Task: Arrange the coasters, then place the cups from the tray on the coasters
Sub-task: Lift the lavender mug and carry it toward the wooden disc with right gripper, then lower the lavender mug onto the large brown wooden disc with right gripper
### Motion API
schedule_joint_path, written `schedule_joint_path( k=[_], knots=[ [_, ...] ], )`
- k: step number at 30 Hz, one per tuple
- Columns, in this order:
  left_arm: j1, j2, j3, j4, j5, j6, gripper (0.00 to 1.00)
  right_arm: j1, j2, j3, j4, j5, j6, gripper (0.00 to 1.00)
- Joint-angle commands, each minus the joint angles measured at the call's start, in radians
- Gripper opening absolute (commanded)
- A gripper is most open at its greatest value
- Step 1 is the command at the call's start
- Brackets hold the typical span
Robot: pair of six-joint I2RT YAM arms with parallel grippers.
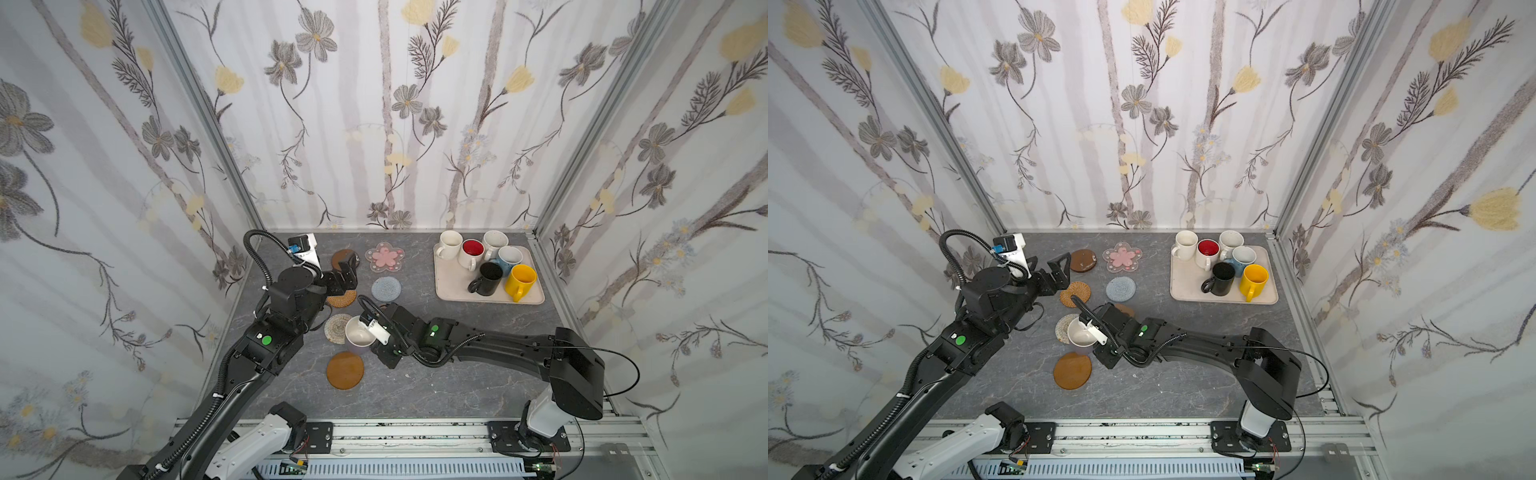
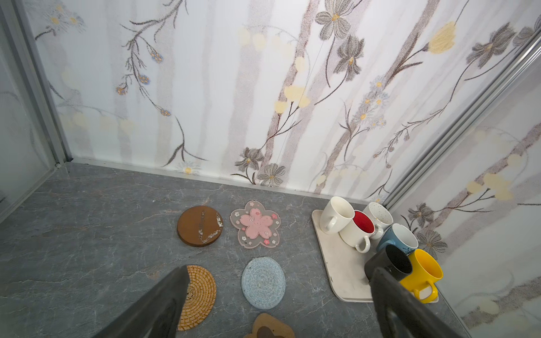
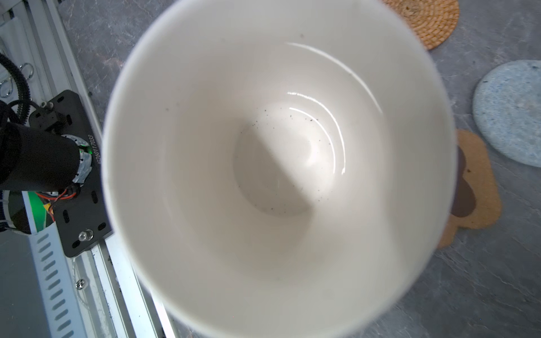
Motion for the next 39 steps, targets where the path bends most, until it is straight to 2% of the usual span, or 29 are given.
schedule_joint_path(
  k=[1,9,16,25,33,39],
  knots=[
    [0.002,-0.019,-0.018,0.014,-0.025,-0.007,1.00,0.041,0.040,0.026,0.102,0.014,-0.014,0.00],
    [0.004,0.007,-0.036,0.016,-0.011,-0.012,1.00,0.105,0.123,0.073,0.104,0.036,-0.004,0.00],
    [0.025,0.032,-0.048,0.016,0.043,-0.041,1.00,0.108,0.158,0.089,0.094,0.037,-0.006,0.00],
    [0.052,0.034,-0.050,0.016,0.061,-0.045,1.00,0.110,0.200,0.120,0.062,0.043,-0.033,0.00],
    [0.060,0.034,-0.048,0.016,0.063,-0.041,1.00,0.110,0.218,0.124,0.051,0.064,-0.034,0.15],
    [0.062,0.041,-0.046,0.016,0.066,-0.038,1.00,0.113,0.215,0.124,0.045,0.086,-0.031,0.37]
  ],
)
